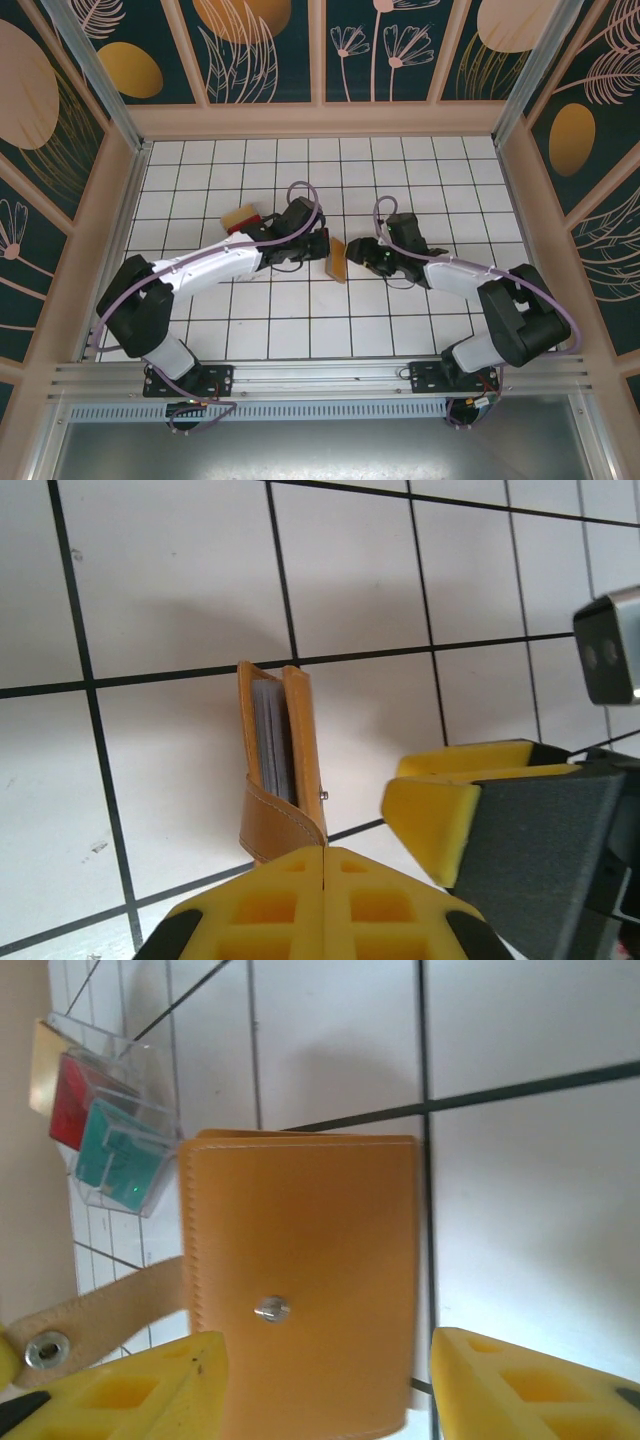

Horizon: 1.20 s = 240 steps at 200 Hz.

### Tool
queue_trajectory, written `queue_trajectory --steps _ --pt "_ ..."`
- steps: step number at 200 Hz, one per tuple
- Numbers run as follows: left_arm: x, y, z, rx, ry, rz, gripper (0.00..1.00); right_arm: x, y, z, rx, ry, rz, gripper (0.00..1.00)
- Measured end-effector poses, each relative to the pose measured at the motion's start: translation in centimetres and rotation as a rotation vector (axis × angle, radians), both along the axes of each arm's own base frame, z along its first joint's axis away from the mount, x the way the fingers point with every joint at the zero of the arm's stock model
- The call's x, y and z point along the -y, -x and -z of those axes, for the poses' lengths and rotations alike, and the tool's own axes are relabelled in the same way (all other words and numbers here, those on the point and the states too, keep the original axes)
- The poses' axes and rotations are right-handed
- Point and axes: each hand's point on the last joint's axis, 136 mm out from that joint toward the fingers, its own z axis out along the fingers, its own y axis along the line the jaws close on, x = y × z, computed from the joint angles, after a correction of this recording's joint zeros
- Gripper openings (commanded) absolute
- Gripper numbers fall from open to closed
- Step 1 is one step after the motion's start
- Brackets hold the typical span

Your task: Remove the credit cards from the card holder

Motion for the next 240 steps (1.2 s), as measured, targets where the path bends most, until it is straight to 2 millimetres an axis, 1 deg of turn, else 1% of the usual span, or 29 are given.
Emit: queue_trajectory --steps 16,31,51,67,80,90,103,114,135,146,164,184,196,197,198,215,220,240 --pt "0.1 0.1 -0.5 0.004 0.013 0.005 0.00 -0.5 -0.1 -0.5 0.010 -0.007 -0.012 0.61" --pt "0.2 0.2 -0.6 0.004 0.020 0.009 0.00 -0.6 0.1 -0.5 0.008 -0.006 -0.016 0.62" --pt "0.3 0.2 -0.6 0.000 0.023 0.014 0.00 -0.8 0.2 -0.4 0.007 -0.006 -0.021 0.59" --pt "0.3 0.3 -0.6 -0.003 0.026 0.018 0.00 -0.8 0.3 -0.1 0.001 0.000 -0.026 0.53" --pt "0.4 0.4 -0.6 -0.005 0.027 0.019 0.00 -0.8 0.4 0.1 -0.010 0.005 -0.025 0.52" --pt "0.4 0.4 -0.6 -0.005 0.027 0.019 0.00 -0.7 0.4 0.2 -0.011 0.009 -0.023 0.53" --pt "0.4 0.4 -0.6 -0.005 0.028 0.020 0.00 -0.6 0.3 0.2 -0.006 0.020 -0.021 0.57" --pt "0.4 0.4 -0.6 -0.005 0.027 0.020 0.00 -0.6 0.3 0.2 -0.004 0.030 -0.023 0.59" --pt "0.5 0.2 -0.9 0.001 0.031 0.022 0.00 -0.5 0.1 0.1 -0.003 0.042 -0.024 0.59" --pt "0.6 0.2 -1.2 0.006 0.035 0.023 0.00 -0.5 0.0 0.0 0.002 0.050 -0.022 0.58" --pt "0.7 0.1 -1.4 0.010 0.039 0.023 0.00 -0.3 -0.3 -0.1 0.013 0.071 -0.022 0.47" --pt "0.7 0.0 -1.5 0.014 0.040 0.024 0.00 0.1 -0.4 0.3 0.015 0.108 -0.019 0.35" --pt "0.6 -0.1 -1.5 0.017 0.035 0.022 0.00 0.4 -0.4 0.6 0.018 0.132 -0.019 0.24" --pt "0.6 -0.1 -1.5 0.017 0.033 0.021 0.00 0.5 -0.4 0.7 0.011 0.134 -0.013 0.22" --pt "0.6 -0.1 -1.5 0.017 0.033 0.021 0.00 0.5 -0.4 0.7 0.011 0.134 -0.013 0.22" --pt "0.4 -0.2 -1.4 0.022 0.024 0.015 0.00 0.8 -0.2 1.1 0.009 0.157 -0.015 0.04" --pt "0.3 -0.2 -1.2 0.022 0.020 0.012 0.00 0.8 -0.2 1.1 0.008 0.160 -0.013 0.00" --pt "-0.4 0.0 -0.1 0.014 -0.012 0.000 0.00 1.0 -0.2 1.3 0.006 0.169 -0.011 0.00"
